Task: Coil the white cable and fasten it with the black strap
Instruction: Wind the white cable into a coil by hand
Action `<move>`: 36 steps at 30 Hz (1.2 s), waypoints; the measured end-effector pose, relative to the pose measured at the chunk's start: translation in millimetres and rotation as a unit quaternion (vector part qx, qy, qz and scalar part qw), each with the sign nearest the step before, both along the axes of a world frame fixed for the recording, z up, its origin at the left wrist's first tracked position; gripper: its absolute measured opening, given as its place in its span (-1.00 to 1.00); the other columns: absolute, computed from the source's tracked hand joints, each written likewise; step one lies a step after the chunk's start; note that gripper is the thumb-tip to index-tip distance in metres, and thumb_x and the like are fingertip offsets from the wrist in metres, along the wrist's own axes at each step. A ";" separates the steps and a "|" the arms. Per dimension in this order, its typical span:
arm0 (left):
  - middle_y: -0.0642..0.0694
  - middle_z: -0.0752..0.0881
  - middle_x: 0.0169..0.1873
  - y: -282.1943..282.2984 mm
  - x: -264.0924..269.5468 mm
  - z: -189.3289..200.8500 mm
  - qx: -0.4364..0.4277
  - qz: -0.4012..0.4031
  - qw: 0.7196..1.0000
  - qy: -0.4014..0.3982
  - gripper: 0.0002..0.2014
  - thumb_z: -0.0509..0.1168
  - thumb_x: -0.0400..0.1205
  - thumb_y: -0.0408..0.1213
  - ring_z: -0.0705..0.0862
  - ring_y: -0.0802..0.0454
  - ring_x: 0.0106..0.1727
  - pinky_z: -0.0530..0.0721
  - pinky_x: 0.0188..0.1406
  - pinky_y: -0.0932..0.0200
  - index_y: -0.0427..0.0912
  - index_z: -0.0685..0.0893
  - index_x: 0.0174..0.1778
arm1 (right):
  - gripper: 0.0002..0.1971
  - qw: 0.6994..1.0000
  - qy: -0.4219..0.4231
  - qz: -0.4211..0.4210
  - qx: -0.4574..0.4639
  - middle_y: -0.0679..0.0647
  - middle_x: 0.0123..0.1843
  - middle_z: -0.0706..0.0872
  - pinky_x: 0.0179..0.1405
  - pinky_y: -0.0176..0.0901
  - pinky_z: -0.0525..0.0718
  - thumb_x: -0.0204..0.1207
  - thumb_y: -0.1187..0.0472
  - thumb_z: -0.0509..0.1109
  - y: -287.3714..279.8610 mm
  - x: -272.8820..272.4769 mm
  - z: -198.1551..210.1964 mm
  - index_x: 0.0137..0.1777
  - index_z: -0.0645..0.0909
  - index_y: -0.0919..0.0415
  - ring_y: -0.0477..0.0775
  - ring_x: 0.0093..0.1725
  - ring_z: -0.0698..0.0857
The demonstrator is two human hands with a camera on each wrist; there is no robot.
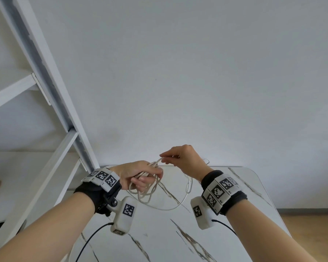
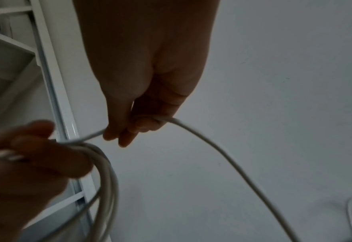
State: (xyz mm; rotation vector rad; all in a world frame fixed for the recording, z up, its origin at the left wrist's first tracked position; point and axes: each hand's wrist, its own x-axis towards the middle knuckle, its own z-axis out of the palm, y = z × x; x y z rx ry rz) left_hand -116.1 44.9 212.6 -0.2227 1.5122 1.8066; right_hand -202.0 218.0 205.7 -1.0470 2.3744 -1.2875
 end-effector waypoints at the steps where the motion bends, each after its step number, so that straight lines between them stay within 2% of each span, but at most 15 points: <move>1: 0.05 0.37 -0.80 -0.2 2.1 3.5 0.003 -0.003 1.000 0.004 -0.79 0.18 0.65 -0.20 0.21 0.25 -0.85 0.27 -0.76 0.38 -0.21 0.58 -0.23 | -0.83 1.000 -0.023 -0.001 -0.005 -0.01 -0.26 0.77 -0.32 -0.52 0.54 0.48 0.26 0.45 -0.4 0.0 -2.8 0.04 0.76 0.24 -0.33 -0.39 0.64; 5: 0.04 0.36 -0.81 -0.6 7.2 9.7 0.006 0.014 1.000 0.016 -0.76 0.10 0.70 -0.26 0.20 0.25 -0.86 0.31 -0.77 0.39 -0.20 0.50 -0.29 | -0.80 0.998 -0.066 0.000 -0.018 -0.06 -0.28 0.77 -0.17 -0.42 0.68 0.49 0.27 0.44 -3.9 0.6 -11.2 0.10 0.74 0.24 -0.31 -0.38 0.67; 8: 0.04 0.39 -0.80 -4.0 10.9 8.3 0.010 0.011 1.000 0.026 -0.71 0.17 0.67 -0.22 0.23 0.25 -0.85 0.32 -0.76 0.38 -0.19 0.45 -0.38 | -0.79 0.997 -0.066 0.002 -0.026 0.08 -0.21 0.81 -0.05 -0.27 0.73 0.50 0.28 0.43 -8.5 0.4 -11.9 0.10 0.74 0.26 -0.26 -0.35 0.68; 13: 0.04 0.38 -0.78 -4.5 12.5 11.2 0.002 0.021 0.999 0.028 -0.67 0.22 0.59 -0.11 0.21 0.25 -0.85 0.29 -0.77 0.38 -0.12 0.39 -0.48 | -0.80 0.998 -0.045 -0.009 -0.040 0.25 -0.09 0.84 -0.09 -0.26 0.72 0.51 0.30 0.41 -14.5 -2.7 -12.4 0.11 0.74 0.26 -0.07 -0.30 0.71; 16: 0.06 0.37 -0.79 -5.9 12.1 13.2 0.010 0.012 1.000 0.026 -0.65 0.20 0.58 -0.11 0.20 0.26 -0.86 0.26 -0.78 0.39 -0.10 0.33 -0.50 | -0.80 0.998 -0.054 -0.015 -0.034 0.20 -0.12 0.84 -0.09 -0.29 0.71 0.50 0.27 0.43 -16.7 -3.2 -18.9 0.10 0.74 0.24 -0.14 -0.31 0.70; 19: 0.07 0.39 -0.81 -11.0 9.8 16.3 0.074 0.018 0.997 0.019 -0.68 0.10 0.57 -0.23 0.24 0.28 -0.88 0.28 -0.79 0.38 -0.09 0.37 -0.54 | -0.81 0.999 -0.042 -0.023 -0.025 0.11 -0.12 0.85 -0.12 -0.28 0.63 0.50 0.18 0.43 -17.9 0.2 -30.8 0.08 0.76 0.15 -0.34 -0.30 0.63; 21: 0.06 0.39 -0.83 -12.5 7.2 19.4 0.121 0.044 0.992 0.013 -0.69 0.07 0.55 -0.26 0.26 0.28 -0.89 0.29 -0.80 0.38 -0.10 0.40 -0.56 | -0.84 1.000 -0.010 -0.021 -0.012 0.11 -0.17 0.86 -0.22 -0.17 0.56 0.52 0.10 0.39 -20.3 5.5 -35.4 0.03 0.75 0.04 -0.26 -0.30 0.50; 22: 0.06 0.38 -0.84 -12.0 6.2 20.9 0.138 0.058 0.989 0.015 -0.69 0.07 0.55 -0.26 0.26 0.28 -0.90 0.28 -0.81 0.38 -0.10 0.41 -0.56 | -0.86 1.000 0.002 -0.024 -0.009 0.41 -0.15 0.71 -0.31 -0.19 0.50 0.54 0.09 0.37 -20.9 8.3 -35.2 -0.03 0.74 0.05 -0.17 -0.33 0.41; 23: 0.06 0.39 -0.84 -11.2 5.2 21.6 0.155 0.072 0.985 0.021 -0.68 0.08 0.55 -0.26 0.27 0.27 -0.90 0.29 -0.81 0.37 -0.10 0.42 -0.56 | -0.86 0.999 0.011 -0.030 -0.006 -0.05 -0.37 0.32 -0.40 -0.24 0.40 0.55 0.13 0.35 -21.6 10.6 -34.2 -0.12 0.72 0.10 -0.10 -0.36 0.33; 24: 0.05 0.40 -0.84 -10.1 4.0 22.5 0.178 0.087 0.980 0.029 -0.66 0.08 0.57 -0.26 0.29 0.26 -0.90 0.32 -0.80 0.37 -0.11 0.43 -0.56 | -0.82 0.999 0.022 -0.036 0.001 0.01 -0.52 0.46 -0.46 -0.27 0.31 0.57 0.18 0.33 -21.9 11.4 -34.5 -0.23 0.67 0.19 -0.03 -0.38 0.27; 27: 0.01 0.47 -0.79 -5.1 -0.6 29.6 0.262 0.144 0.952 0.057 -0.64 0.03 0.61 -0.24 0.37 0.22 -0.87 0.44 -0.75 0.35 -0.15 0.47 -0.53 | -0.74 0.996 0.037 -0.038 0.067 -0.03 -0.58 0.34 -0.41 -0.13 0.22 0.58 0.30 0.26 -22.1 14.1 -40.1 -0.36 0.46 0.31 0.11 -0.37 0.29; 29: 0.01 0.47 -0.73 -1.3 -4.8 35.5 0.275 0.209 0.935 0.085 -0.66 0.06 0.59 -0.24 0.39 0.20 -0.83 0.47 -0.72 0.34 -0.16 0.48 -0.52 | -0.79 0.994 0.023 -0.035 0.098 -0.06 -0.49 0.58 -0.36 -0.16 0.29 0.58 0.34 0.21 -21.4 18.2 -47.2 -0.30 0.51 0.30 0.11 -0.36 0.42; 31: 0.00 0.49 -0.67 2.5 -9.9 40.1 0.292 0.271 0.910 0.112 -0.71 0.10 0.58 -0.24 0.44 0.18 -0.77 0.52 -0.66 0.31 -0.17 0.49 -0.47 | -0.80 0.994 -0.016 -0.035 0.105 0.06 -0.21 0.80 -0.28 -0.23 0.50 0.58 0.34 0.18 -21.2 23.8 -51.9 -0.02 0.65 0.32 0.02 -0.28 0.63; 34: -0.03 0.57 -0.55 1.6 -21.8 39.4 0.304 0.351 0.876 0.128 -0.74 0.10 0.66 -0.26 0.56 0.13 -0.61 0.62 -0.50 0.28 -0.19 0.51 -0.35 | -0.69 0.990 -0.058 -0.032 0.125 0.12 0.00 0.83 0.12 -0.17 0.63 0.61 0.34 0.12 -19.1 29.8 -60.8 0.28 0.56 0.27 0.04 0.07 0.73; 36: -0.06 0.65 -0.49 -1.3 -29.7 38.6 0.290 0.391 0.864 0.131 -0.76 0.12 0.68 -0.27 0.65 0.09 -0.49 0.69 -0.40 0.24 -0.21 0.54 -0.29 | -0.70 0.988 -0.065 -0.025 0.135 0.13 0.01 0.83 0.12 -0.11 0.67 0.61 0.35 0.13 -16.8 32.1 -66.1 0.28 0.54 0.24 0.06 0.06 0.73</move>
